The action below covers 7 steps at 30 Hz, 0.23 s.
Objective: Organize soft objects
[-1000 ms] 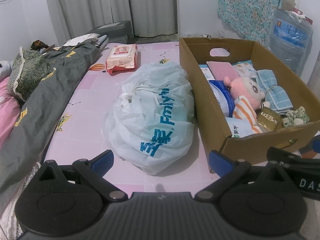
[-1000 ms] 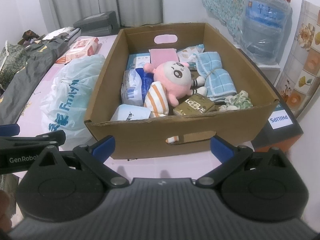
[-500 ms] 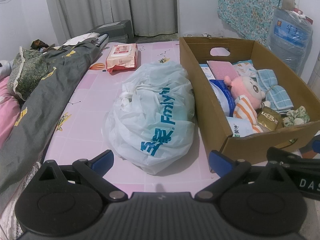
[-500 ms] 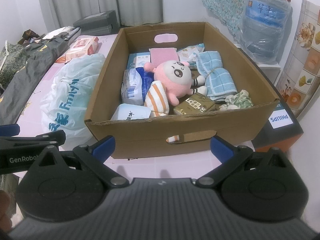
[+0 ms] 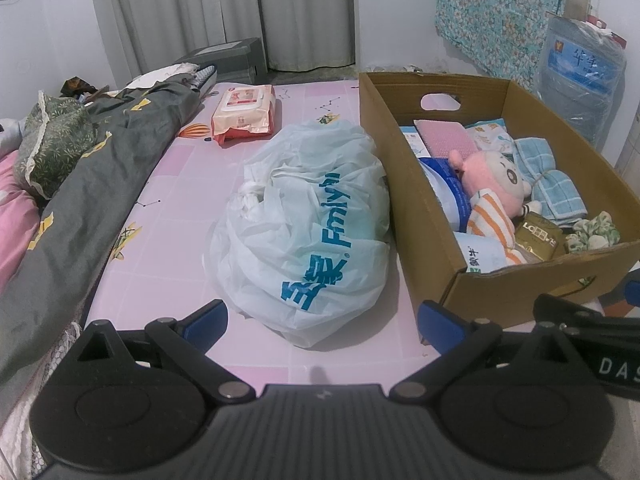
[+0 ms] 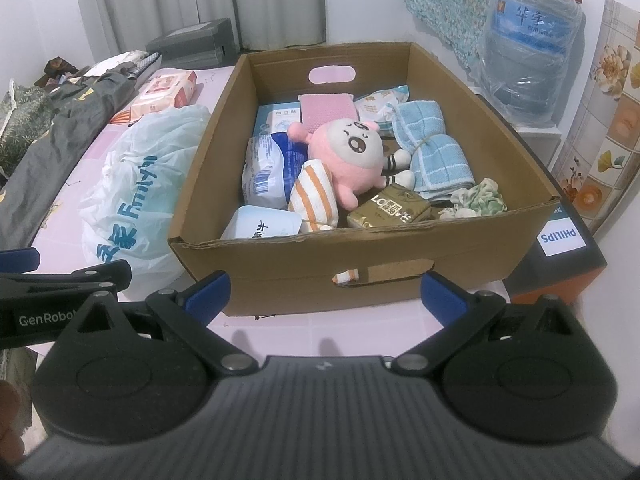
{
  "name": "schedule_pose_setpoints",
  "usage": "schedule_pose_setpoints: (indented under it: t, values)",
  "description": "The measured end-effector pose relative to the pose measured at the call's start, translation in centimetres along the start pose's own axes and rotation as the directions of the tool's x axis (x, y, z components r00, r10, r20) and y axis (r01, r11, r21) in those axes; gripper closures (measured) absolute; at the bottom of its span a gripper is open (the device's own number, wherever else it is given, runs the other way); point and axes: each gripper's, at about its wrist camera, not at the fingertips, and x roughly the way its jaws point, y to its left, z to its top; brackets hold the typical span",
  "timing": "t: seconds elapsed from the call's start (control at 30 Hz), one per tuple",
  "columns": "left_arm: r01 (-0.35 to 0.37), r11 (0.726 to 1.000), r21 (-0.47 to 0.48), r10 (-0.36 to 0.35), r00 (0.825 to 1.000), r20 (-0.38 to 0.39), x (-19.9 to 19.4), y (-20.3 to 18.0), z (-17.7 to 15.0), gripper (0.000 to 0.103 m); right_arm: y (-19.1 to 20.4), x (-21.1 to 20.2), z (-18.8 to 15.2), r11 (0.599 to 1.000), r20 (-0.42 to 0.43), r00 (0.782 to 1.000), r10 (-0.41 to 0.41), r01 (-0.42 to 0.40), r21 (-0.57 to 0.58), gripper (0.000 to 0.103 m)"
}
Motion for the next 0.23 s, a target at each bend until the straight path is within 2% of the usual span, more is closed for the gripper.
schedule_pose_setpoints:
  t: [0.23]
  values:
    - [0.000,1.000,0.000,0.000,1.000,-0.002,0.09,0.01,-0.15,0.001,0.01,-0.02,-0.02,1.000,-0.001,1.000,0.000,0.000,0.000,0.001]
